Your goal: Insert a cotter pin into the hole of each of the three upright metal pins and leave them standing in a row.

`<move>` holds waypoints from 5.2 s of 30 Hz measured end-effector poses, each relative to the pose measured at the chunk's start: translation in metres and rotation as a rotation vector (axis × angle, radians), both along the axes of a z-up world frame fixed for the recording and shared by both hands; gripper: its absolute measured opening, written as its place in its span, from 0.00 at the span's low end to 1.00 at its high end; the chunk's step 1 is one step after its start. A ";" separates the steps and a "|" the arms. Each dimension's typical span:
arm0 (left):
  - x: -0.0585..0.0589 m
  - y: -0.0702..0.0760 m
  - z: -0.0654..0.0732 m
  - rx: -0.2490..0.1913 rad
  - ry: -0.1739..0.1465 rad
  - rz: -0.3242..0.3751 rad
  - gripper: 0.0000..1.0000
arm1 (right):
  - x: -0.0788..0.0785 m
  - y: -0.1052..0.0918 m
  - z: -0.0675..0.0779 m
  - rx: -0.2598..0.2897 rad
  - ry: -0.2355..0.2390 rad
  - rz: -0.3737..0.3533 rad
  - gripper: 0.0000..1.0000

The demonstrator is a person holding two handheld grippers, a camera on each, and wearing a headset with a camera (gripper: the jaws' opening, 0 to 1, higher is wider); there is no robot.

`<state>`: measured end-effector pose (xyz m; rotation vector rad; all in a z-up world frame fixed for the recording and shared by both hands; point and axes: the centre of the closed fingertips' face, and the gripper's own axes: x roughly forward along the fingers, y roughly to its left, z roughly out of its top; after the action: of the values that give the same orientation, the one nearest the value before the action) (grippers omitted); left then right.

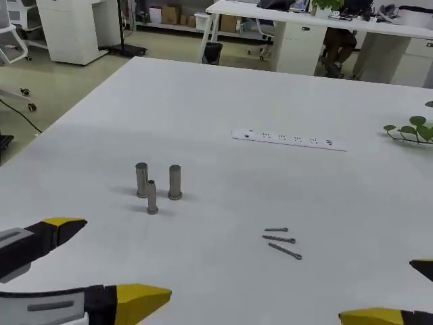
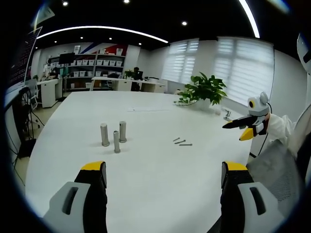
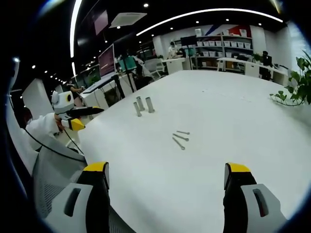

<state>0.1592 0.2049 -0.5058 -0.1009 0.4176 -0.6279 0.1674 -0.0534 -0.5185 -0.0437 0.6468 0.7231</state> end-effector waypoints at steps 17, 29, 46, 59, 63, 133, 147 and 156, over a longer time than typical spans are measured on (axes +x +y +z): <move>0.035 0.007 -0.003 0.032 -0.019 -0.017 0.94 | 0.002 -0.005 0.000 -0.016 0.004 -0.024 0.97; 0.073 0.013 -0.008 0.059 -0.032 -0.030 0.82 | 0.000 -0.009 -0.004 -0.032 0.020 -0.045 0.97; 0.119 0.023 -0.026 0.051 -0.011 0.011 0.53 | 0.001 -0.011 -0.005 -0.038 0.029 -0.061 0.96; 0.147 0.029 -0.043 0.059 -0.006 0.049 0.21 | -0.001 -0.012 -0.006 -0.036 0.039 -0.067 0.96; 0.152 0.030 -0.051 0.080 0.001 0.048 0.19 | 0.000 -0.013 -0.007 -0.036 0.041 -0.069 0.96; 0.067 -0.088 -0.042 0.121 -0.020 -0.218 0.05 | -0.012 -0.002 0.003 0.020 0.009 -0.050 0.95; 0.056 -0.112 -0.060 0.155 0.014 -0.287 0.05 | -0.011 0.001 0.000 0.020 0.022 -0.029 0.95; 0.051 -0.118 -0.066 0.171 0.017 -0.317 0.05 | -0.010 0.003 -0.002 0.022 0.028 -0.020 0.95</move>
<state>0.2100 0.0871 -0.5720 0.1253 0.5072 -0.9000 0.1577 -0.0507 -0.5204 -0.0074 0.6648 0.7127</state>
